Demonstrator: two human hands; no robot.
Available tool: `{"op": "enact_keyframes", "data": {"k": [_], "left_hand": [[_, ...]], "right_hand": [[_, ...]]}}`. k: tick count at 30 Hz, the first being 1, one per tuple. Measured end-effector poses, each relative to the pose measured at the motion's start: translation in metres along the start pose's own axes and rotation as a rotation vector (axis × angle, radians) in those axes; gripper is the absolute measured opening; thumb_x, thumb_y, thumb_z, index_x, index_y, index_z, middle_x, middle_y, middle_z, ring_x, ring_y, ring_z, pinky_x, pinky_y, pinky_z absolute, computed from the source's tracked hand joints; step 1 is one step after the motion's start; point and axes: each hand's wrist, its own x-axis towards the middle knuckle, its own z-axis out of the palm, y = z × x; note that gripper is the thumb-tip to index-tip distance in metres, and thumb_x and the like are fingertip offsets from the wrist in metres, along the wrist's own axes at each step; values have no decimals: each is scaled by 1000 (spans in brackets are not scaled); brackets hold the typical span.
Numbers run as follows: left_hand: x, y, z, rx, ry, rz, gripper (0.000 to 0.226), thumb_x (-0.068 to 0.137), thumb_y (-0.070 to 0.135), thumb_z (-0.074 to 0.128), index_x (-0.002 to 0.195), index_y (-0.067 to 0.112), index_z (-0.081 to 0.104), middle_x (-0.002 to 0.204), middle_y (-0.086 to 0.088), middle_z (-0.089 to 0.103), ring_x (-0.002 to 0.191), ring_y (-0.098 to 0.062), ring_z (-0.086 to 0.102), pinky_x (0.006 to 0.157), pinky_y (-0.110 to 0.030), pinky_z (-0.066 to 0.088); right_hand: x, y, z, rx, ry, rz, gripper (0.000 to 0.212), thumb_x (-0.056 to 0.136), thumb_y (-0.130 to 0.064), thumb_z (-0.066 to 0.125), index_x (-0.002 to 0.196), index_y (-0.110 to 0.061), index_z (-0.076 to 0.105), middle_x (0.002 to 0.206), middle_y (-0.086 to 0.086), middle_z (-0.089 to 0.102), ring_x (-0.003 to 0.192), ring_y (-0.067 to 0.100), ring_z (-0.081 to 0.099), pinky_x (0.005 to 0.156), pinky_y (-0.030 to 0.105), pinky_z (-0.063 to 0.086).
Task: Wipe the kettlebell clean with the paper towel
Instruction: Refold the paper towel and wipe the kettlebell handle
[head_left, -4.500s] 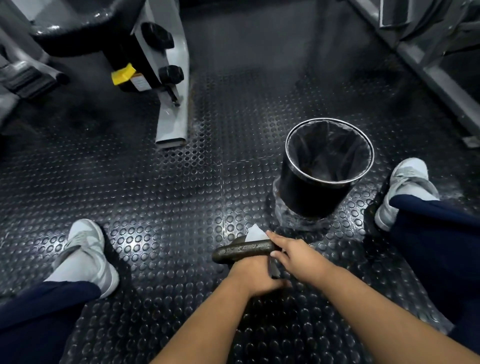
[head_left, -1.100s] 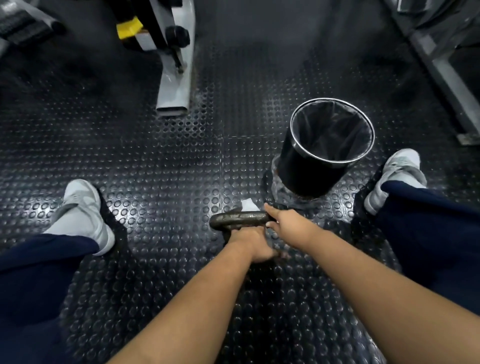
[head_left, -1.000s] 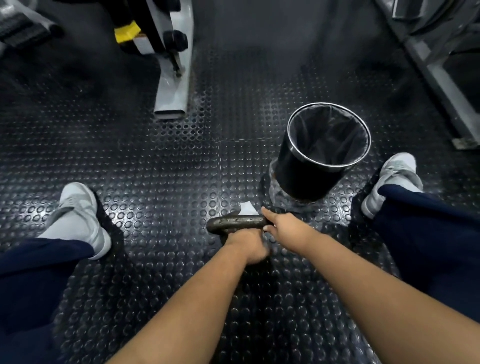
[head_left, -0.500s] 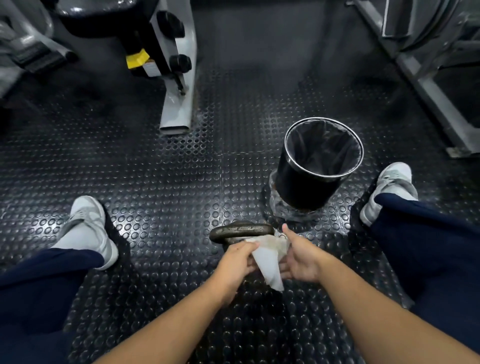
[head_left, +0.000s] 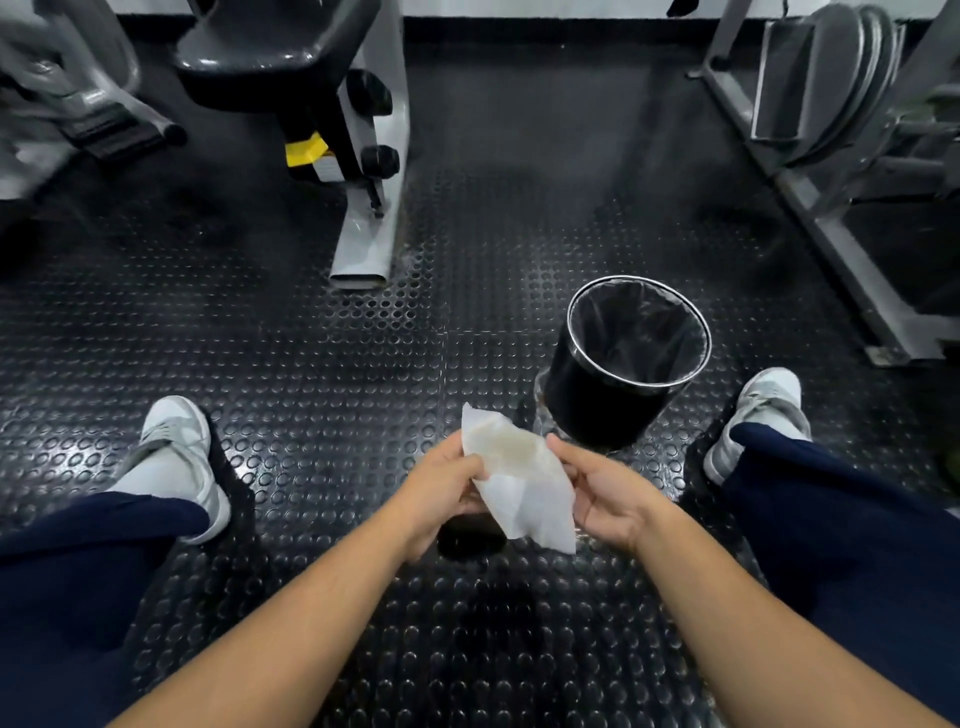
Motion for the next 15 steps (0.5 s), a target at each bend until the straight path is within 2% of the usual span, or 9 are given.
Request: {"op": "enact_keyframes", "data": {"k": [3,4,5,7,9,11,12,15], "left_hand": [[5,1,-8,111,32,26,43,97,1,54,126,29,69,115,3,77,106,-16,73,84,-29,62],[7,1,-13,184,43,49,39,98,3,59,123,30,70,111,7,77,104,-11,73,82,-21,59],[8,0,-18,232,52,67,35,99,6,63,121,32,71,107,11,77,102,-6,71,80,-17,56],[14,-5,-25,237,45,66,25,98,17,71,117,34,74,109,13,77,105,-7,71,89,-24,57],[18,-8,-21,186,30,56,15,96,24,76,111,28,77,110,9,79,109,-12,72,97,-31,56],[25,-12,-11,139,70,77,10,95,22,77,104,18,77,106,2,80,107,-18,74,98,-33,56],[28,-12,-6,128,95,78,8,96,21,76,102,15,76,105,-1,80,107,-21,75,96,-33,57],[37,-15,-1,198,141,80,4,99,22,72,99,18,72,103,-3,77,104,-25,73,92,-37,60]], "right_hand": [[1,-14,6,119,24,-85,23,102,-26,62,103,-6,73,88,8,72,76,22,72,68,40,63],[0,-20,8,129,22,-116,23,102,-26,62,102,-6,72,91,9,72,78,23,72,68,39,63],[1,-24,10,119,8,-133,26,102,-27,62,109,-4,72,97,11,72,83,24,72,73,39,63],[1,-26,17,80,-13,-126,34,104,-28,60,120,0,69,97,11,76,87,24,74,81,41,62],[4,-23,23,52,1,-108,39,105,-36,59,119,0,67,90,9,77,82,20,76,77,38,63],[9,-15,24,92,15,-55,55,99,-46,64,127,2,64,97,13,78,87,21,77,75,36,64],[11,-11,22,137,4,-14,56,97,-42,68,130,3,64,102,16,77,91,23,77,77,36,64],[12,-1,11,150,17,69,44,90,-12,73,129,6,65,121,20,73,108,27,73,87,42,64]]}}
